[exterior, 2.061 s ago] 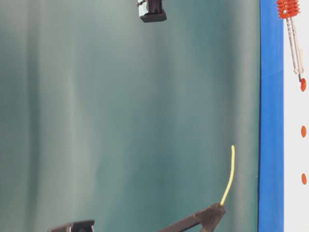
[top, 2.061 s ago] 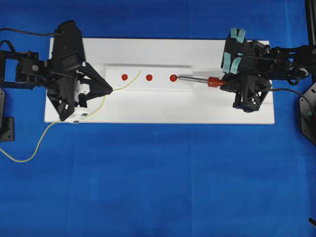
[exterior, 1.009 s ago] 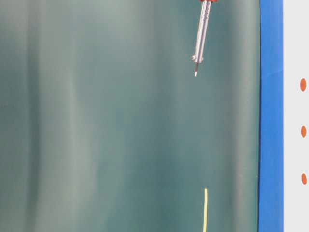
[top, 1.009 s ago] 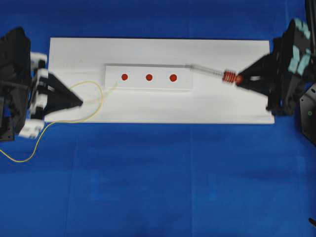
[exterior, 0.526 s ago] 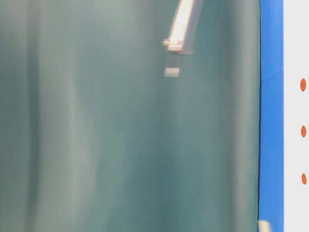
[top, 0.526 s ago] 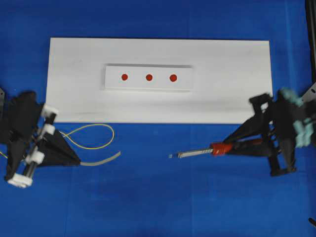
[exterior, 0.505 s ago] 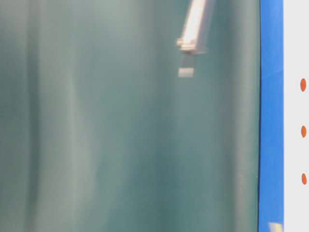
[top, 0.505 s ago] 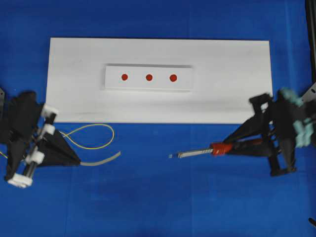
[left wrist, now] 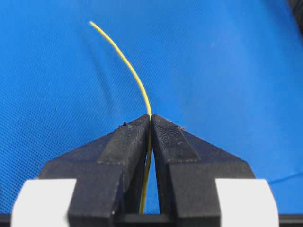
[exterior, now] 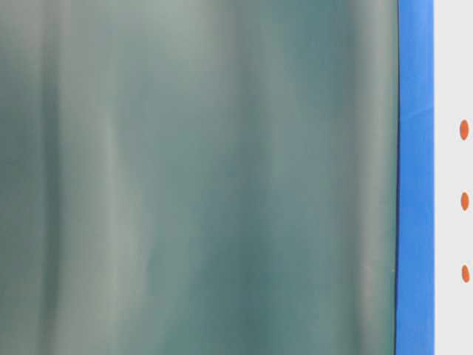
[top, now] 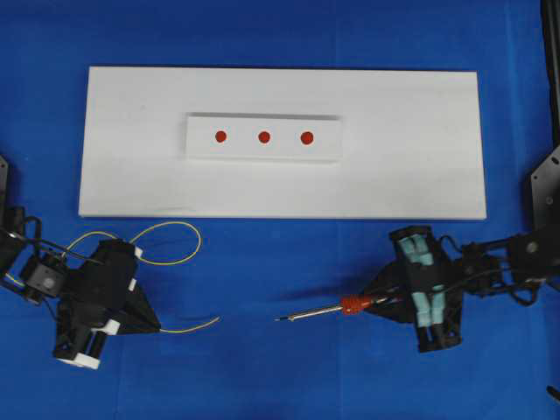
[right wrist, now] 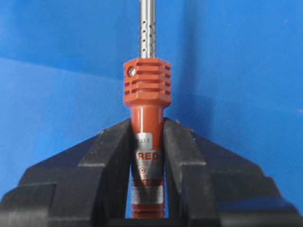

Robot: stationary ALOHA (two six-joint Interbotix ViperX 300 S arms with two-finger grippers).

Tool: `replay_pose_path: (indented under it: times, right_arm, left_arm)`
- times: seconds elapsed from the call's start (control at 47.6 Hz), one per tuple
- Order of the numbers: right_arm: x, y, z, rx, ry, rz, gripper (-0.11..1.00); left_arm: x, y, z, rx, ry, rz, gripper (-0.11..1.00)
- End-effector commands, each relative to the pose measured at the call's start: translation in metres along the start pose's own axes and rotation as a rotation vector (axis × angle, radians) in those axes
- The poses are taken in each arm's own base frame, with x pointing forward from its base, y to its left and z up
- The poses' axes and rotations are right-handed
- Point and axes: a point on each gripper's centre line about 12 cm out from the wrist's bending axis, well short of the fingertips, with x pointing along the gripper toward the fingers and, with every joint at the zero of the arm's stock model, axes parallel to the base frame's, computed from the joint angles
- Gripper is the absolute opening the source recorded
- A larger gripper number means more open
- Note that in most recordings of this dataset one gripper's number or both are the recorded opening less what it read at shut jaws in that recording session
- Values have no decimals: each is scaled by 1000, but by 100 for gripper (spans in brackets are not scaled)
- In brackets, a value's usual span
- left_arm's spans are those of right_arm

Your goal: Touch the tip of the soldering iron to the tip of the solder at the mark.

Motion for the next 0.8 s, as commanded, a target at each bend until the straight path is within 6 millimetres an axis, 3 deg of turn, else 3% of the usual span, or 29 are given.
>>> replay_pose_path:
  times: [0.0,0.315,0.399,0.526,0.589,0.652,0.778]
  right_arm:
    - [6,4,7,16,-21,0,6]
    - [14,18,6,16,11,24,6]
    - [14,19,5,18,12,26,6]
    - [14,20,7,25,7,25,10]
    - [14,20,7,28,4,24,21]
    - [13,20,9,30,-1,24,39]
    - [7,19,18,35,-30,31,77]
  left_arm:
    - [3,1,9,-7,-31,1,3]
    - [3,0,9,-5,-33,-3,6]
    - [3,0,9,-5,-30,-2,19]
    - [3,-1,8,-3,-24,-2,49]
    - [3,-1,8,-2,-20,-2,59]
    - [1,-1,9,-3,-15,1,67]
    - [-6,-4,17,4,-18,0,68]
